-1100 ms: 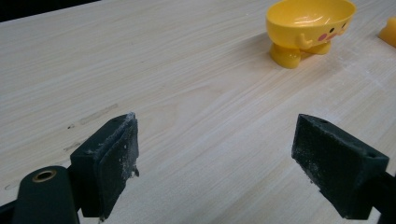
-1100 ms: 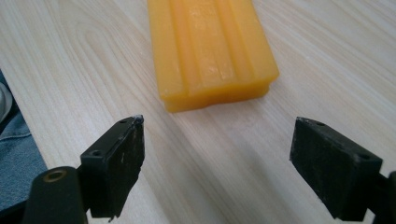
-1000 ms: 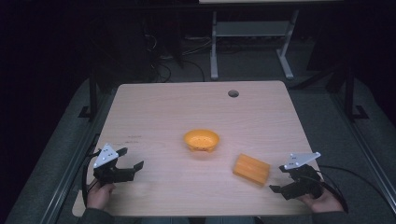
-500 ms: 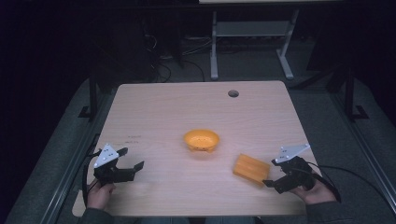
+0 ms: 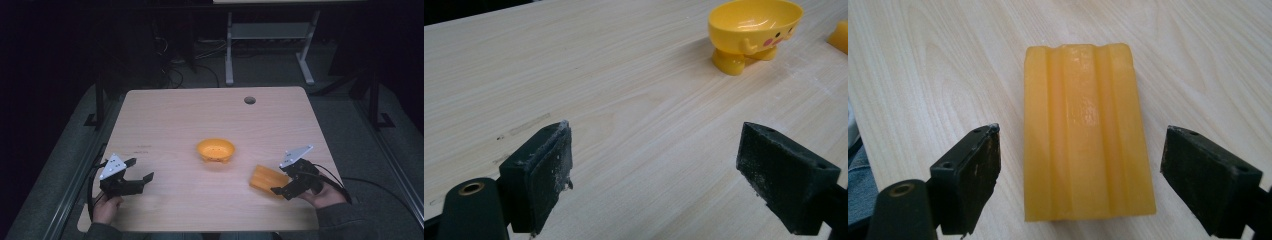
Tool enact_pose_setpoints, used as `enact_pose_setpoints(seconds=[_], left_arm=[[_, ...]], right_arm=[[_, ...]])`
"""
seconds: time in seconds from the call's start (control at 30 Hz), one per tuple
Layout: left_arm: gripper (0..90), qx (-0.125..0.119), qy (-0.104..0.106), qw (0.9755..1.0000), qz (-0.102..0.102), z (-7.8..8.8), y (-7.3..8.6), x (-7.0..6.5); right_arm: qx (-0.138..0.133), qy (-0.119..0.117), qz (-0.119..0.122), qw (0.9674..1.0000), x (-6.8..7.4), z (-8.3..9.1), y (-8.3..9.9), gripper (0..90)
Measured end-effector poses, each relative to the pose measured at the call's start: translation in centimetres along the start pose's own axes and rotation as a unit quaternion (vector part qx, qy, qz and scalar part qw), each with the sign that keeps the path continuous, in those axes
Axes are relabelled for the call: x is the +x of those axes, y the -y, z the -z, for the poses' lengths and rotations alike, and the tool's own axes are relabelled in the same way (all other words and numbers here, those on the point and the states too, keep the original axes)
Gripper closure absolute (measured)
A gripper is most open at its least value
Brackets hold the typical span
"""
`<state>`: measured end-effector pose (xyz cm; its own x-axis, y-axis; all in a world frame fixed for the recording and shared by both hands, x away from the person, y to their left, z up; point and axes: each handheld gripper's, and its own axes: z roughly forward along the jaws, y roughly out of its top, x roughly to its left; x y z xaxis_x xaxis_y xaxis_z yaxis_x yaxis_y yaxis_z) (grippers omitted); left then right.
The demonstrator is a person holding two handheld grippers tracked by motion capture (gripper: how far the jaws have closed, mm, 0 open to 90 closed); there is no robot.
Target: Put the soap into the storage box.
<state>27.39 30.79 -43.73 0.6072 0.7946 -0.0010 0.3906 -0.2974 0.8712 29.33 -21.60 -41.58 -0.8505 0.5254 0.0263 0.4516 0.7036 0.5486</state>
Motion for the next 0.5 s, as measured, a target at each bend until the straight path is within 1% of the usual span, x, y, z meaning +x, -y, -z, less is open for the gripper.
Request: enact_pose_setpoints(seconds=[0.1, 0.33, 0.37, 0.47, 0.5], left_arm=[[14.1, 0.000, 0.000, 1.0000, 0.000, 0.0, 0.0, 0.0], [14.1, 0.000, 0.001, 1.0000, 0.000, 0.0, 0.0, 0.0], [14.1, 0.000, 0.000, 1.0000, 0.000, 0.0, 0.0, 0.0], [14.1, 0.000, 0.000, 1.0000, 0.000, 0.0, 0.0, 0.0], [14.1, 0.000, 0.000, 1.0000, 0.000, 0.0, 0.0, 0.0]], right_arm=[[0.003, -0.001, 0.006, 1.0000, -0.2, -0.3, -0.3, 15.7], [0.016, -0.006, 0.008, 0.9998, -0.5, -1.4, -0.7, 15.2], [0.018, -0.004, 0.012, 0.9997, -0.5, -1.6, -0.7, 15.0], [0.027, -0.008, 0.002, 0.9996, -0.7, -2.0, -0.8, 15.0], [0.028, -0.007, 0.008, 0.9996, -0.8, -2.2, -0.7, 15.0]])
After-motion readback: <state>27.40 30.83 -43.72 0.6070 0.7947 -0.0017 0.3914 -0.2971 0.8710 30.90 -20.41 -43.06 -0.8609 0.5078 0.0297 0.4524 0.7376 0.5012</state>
